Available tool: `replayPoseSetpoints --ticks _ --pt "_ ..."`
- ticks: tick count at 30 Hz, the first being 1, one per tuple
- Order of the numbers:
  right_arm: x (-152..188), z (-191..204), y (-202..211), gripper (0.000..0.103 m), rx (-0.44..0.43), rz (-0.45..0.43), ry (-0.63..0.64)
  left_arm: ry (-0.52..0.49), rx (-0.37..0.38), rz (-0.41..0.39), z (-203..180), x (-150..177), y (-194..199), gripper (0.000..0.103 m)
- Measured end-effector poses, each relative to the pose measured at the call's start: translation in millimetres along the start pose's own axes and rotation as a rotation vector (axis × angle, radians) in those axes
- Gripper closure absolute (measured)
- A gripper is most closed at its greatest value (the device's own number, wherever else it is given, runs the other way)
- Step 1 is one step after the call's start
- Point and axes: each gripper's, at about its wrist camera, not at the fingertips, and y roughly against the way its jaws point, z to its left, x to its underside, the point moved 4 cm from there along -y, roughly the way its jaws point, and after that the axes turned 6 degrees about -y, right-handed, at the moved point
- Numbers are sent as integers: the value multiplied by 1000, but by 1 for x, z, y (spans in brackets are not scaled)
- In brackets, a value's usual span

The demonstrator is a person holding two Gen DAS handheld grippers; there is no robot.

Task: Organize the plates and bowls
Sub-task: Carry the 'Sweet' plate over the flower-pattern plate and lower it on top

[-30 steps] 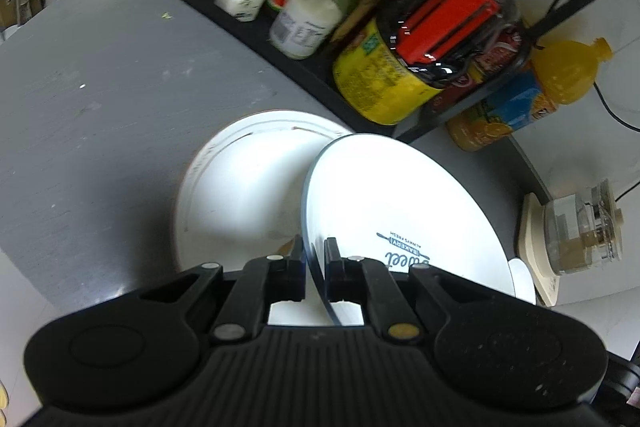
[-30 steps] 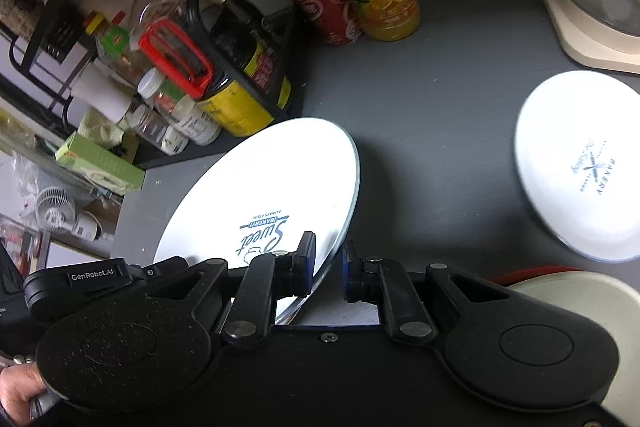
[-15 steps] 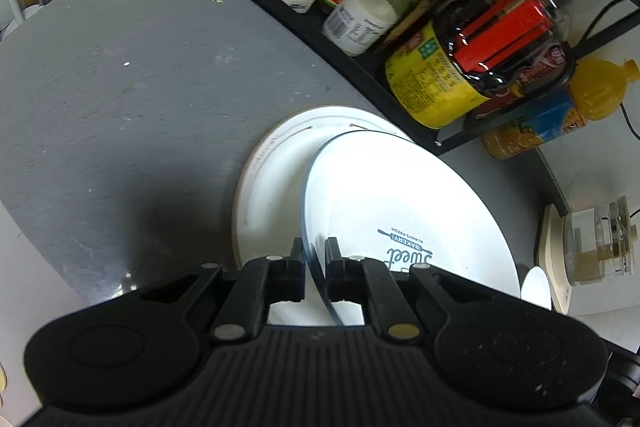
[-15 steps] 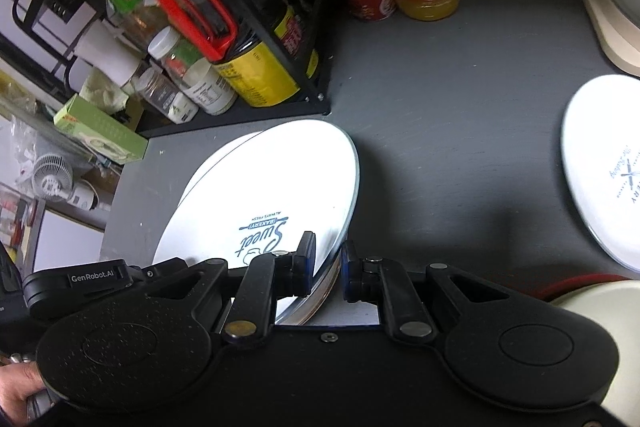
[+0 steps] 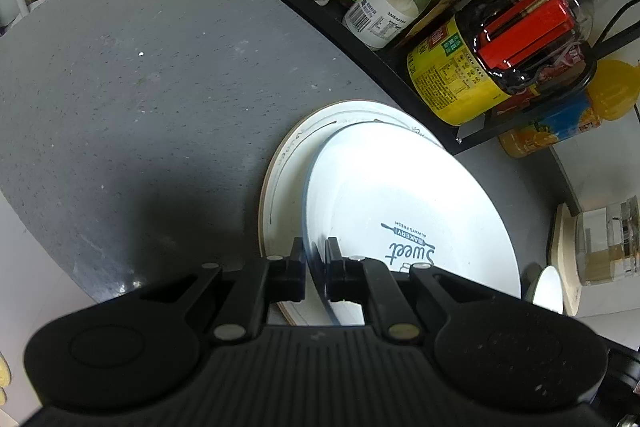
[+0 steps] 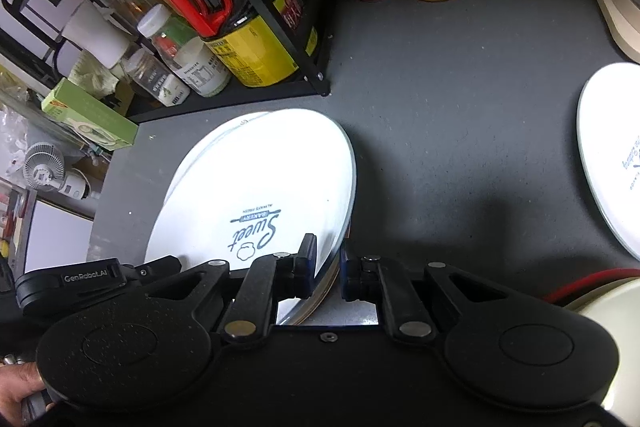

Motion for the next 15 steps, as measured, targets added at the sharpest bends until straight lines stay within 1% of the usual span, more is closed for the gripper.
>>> replayPoseSetpoints --ticks 6,15 --pt "5 -5 -9 94 29 18 -32 15 -5 39 3 2 -8 95" --pt "5 -7 -14 95 43 15 -60 -9 -17 77 2 0 -11 94"
